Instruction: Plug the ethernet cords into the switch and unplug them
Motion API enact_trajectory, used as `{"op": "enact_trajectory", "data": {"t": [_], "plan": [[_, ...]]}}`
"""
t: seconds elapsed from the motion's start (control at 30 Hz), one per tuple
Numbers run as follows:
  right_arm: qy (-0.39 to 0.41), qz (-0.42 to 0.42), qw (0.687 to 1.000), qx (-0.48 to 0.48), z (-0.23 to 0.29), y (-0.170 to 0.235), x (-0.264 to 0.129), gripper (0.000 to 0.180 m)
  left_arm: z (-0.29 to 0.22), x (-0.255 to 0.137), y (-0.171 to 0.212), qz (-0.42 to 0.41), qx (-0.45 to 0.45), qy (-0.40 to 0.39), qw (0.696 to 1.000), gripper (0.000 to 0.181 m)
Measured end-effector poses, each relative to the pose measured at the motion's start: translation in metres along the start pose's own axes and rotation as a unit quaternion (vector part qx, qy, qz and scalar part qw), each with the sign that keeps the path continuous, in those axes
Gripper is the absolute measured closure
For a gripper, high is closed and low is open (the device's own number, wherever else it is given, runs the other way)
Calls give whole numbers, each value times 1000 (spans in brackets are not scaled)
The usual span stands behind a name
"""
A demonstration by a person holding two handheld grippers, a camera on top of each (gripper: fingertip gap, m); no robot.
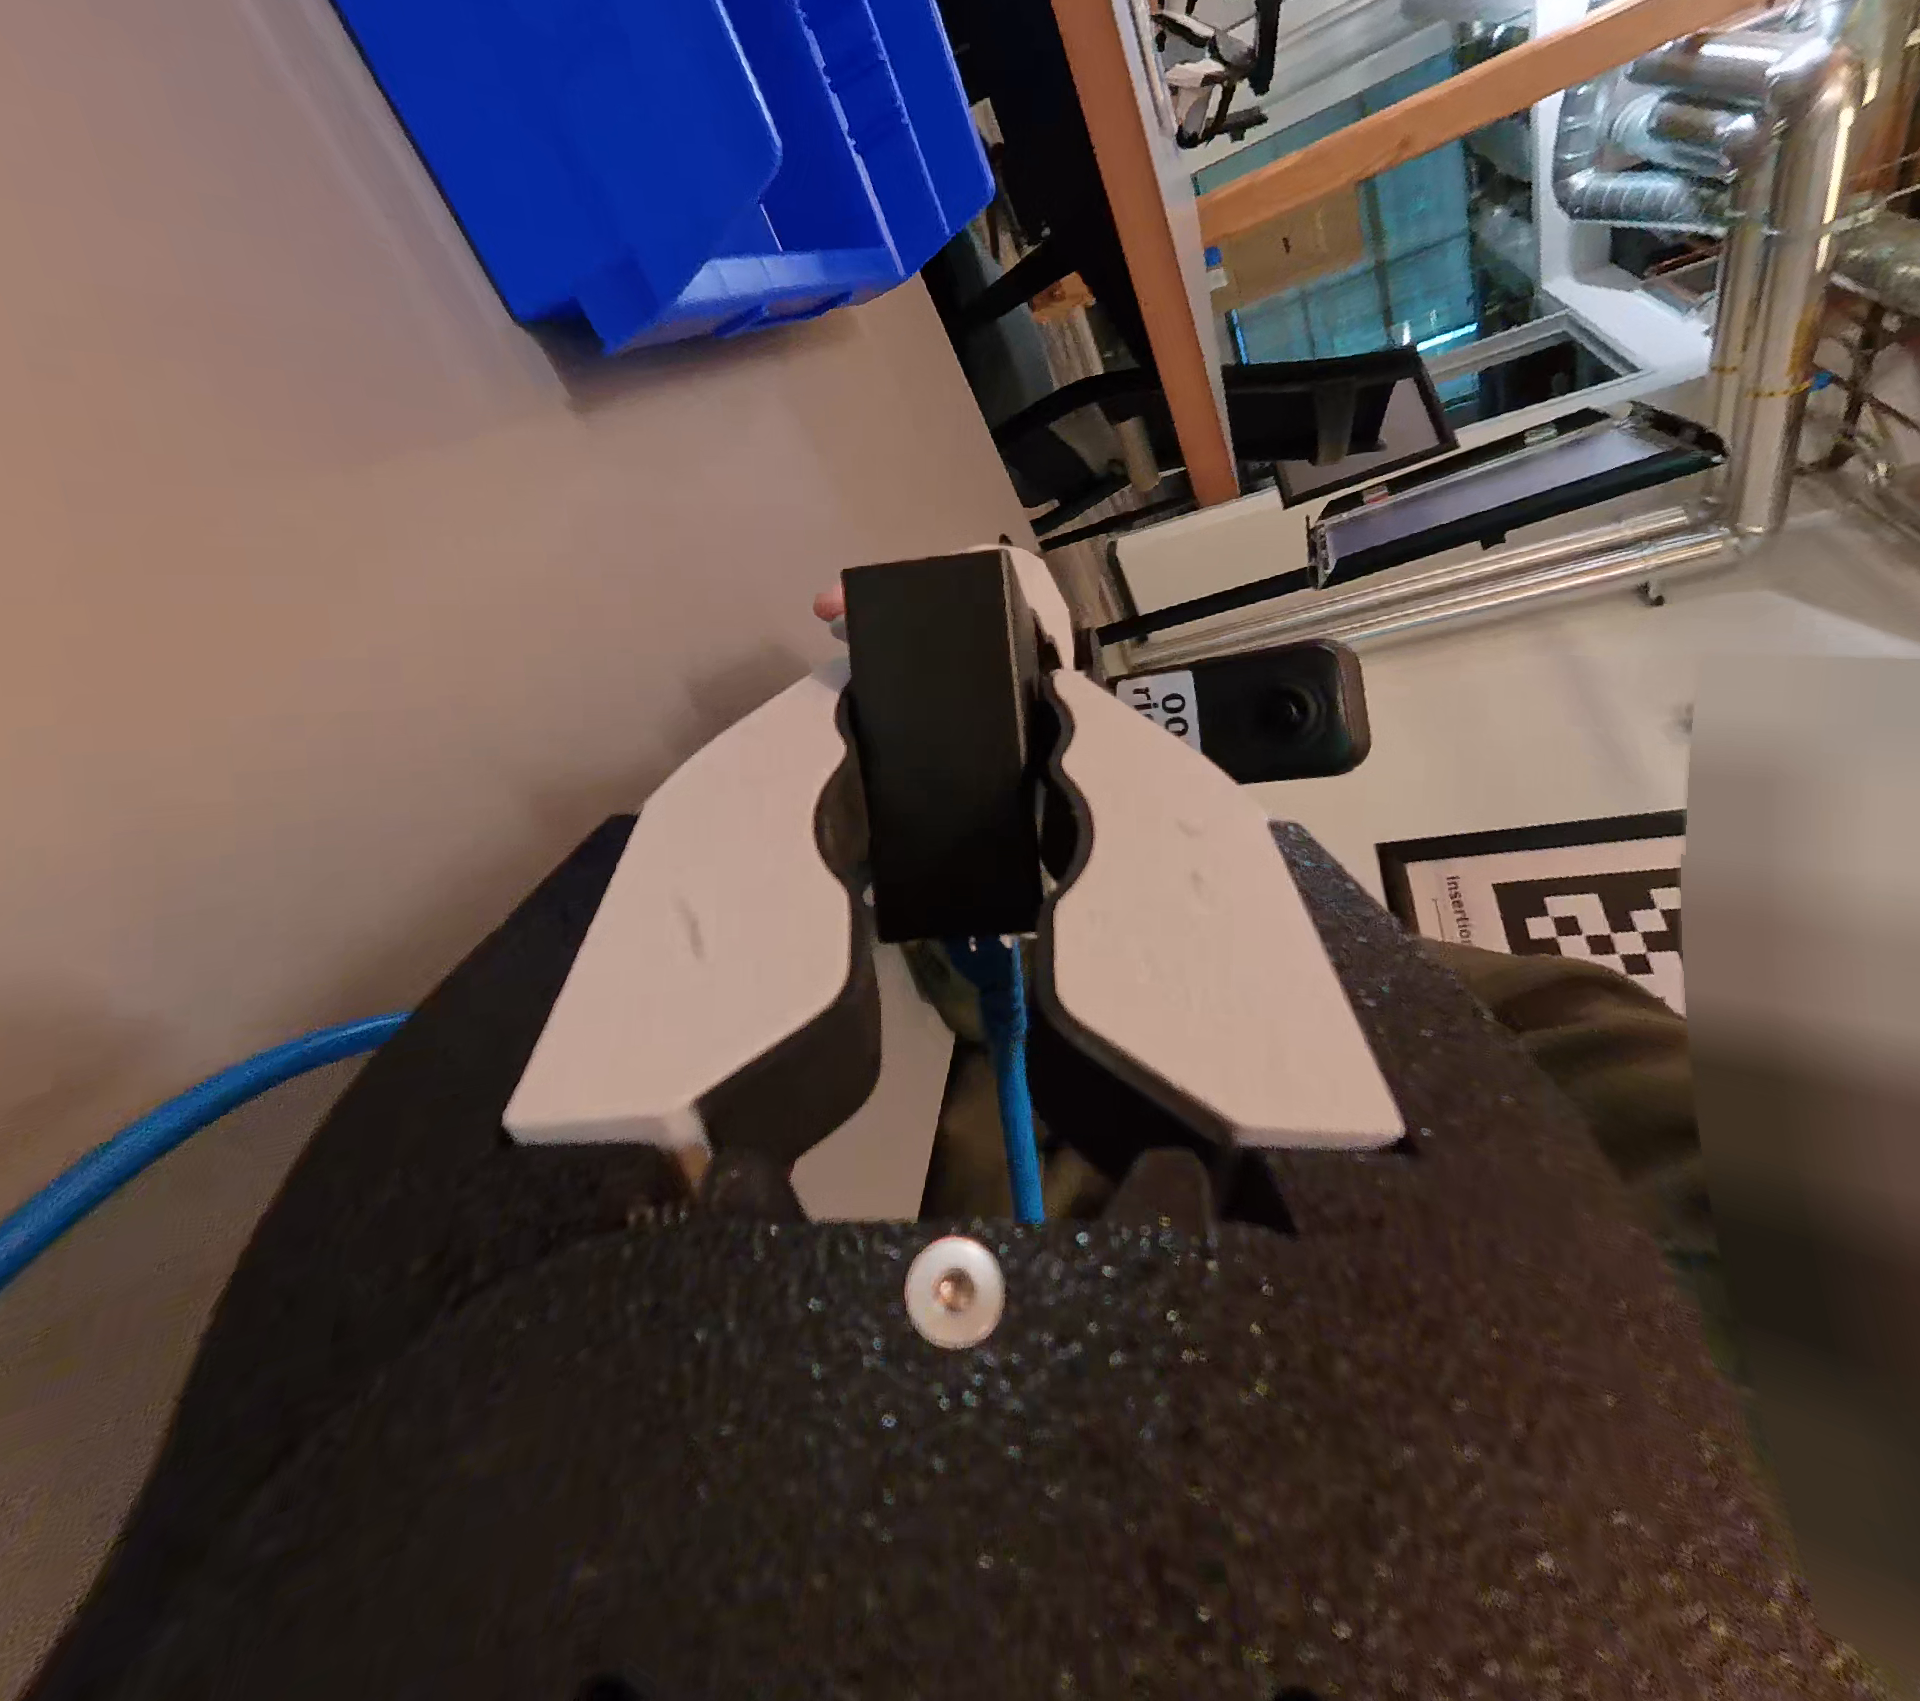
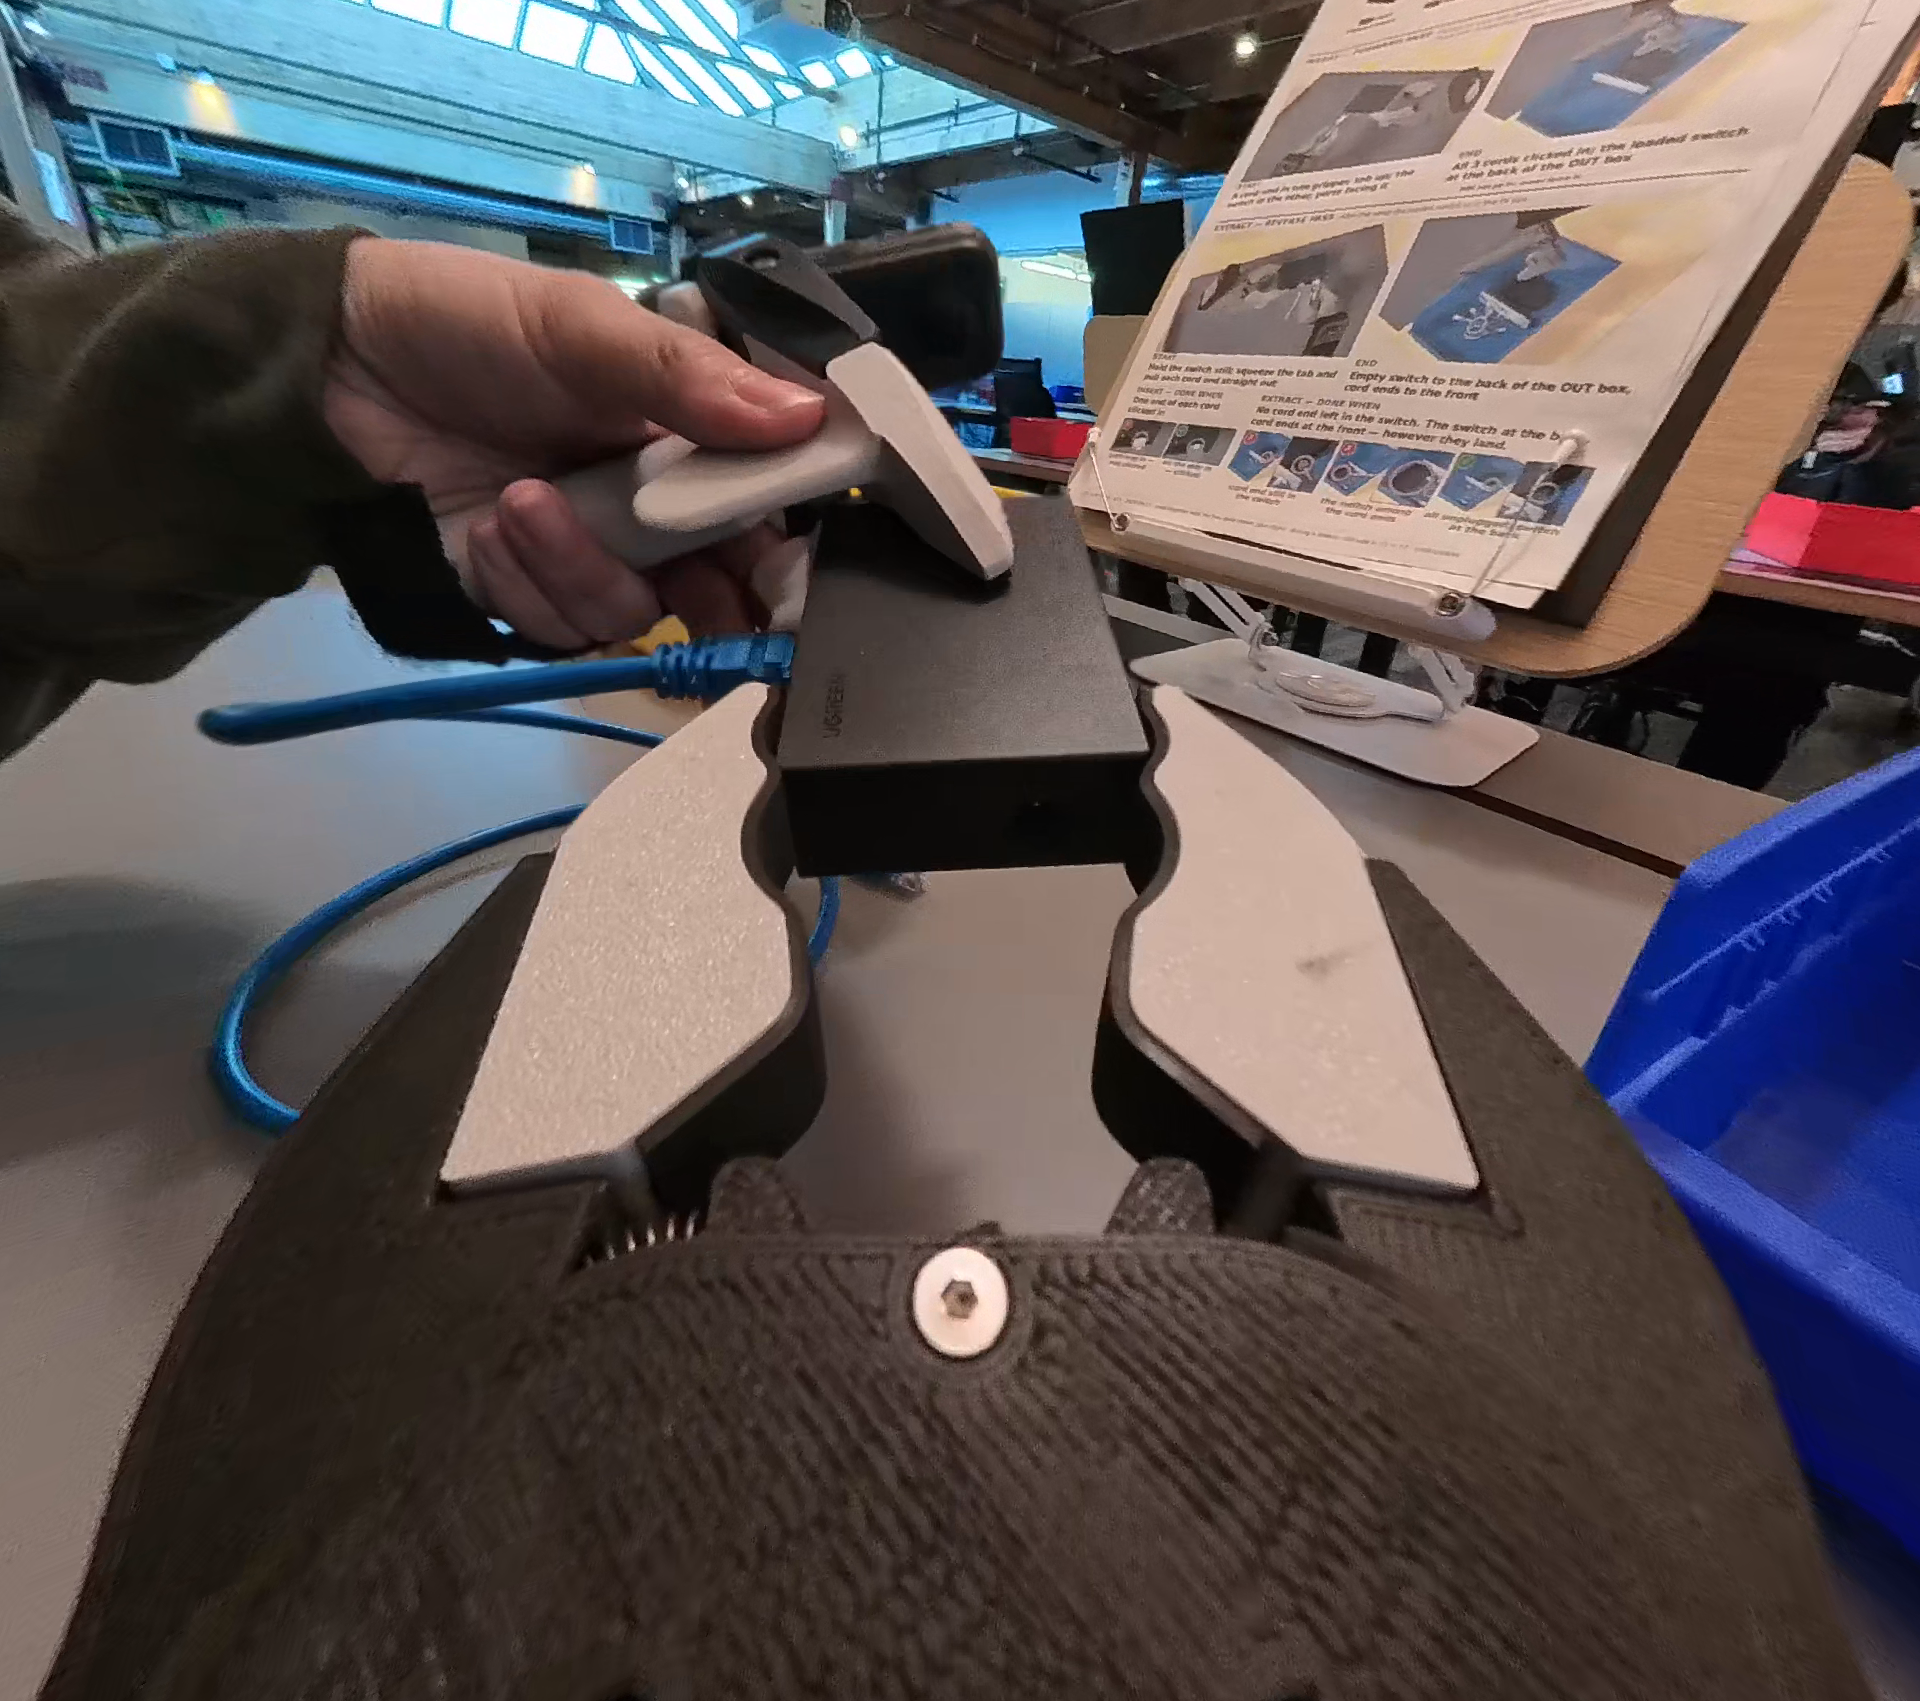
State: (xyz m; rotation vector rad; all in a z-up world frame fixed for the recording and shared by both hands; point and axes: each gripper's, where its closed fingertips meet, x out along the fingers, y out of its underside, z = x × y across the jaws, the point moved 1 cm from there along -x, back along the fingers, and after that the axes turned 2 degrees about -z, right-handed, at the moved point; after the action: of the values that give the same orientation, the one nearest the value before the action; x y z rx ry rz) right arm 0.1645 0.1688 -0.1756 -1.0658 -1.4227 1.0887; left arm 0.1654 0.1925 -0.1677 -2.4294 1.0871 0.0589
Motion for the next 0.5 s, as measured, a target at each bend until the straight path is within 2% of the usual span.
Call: {"op": "enact_trajectory", "data": {"t": [0.5], "plan": [[11,30,999,-43,6,7,5,113,-2,-8,4,37,9,-23,999,154]]}}
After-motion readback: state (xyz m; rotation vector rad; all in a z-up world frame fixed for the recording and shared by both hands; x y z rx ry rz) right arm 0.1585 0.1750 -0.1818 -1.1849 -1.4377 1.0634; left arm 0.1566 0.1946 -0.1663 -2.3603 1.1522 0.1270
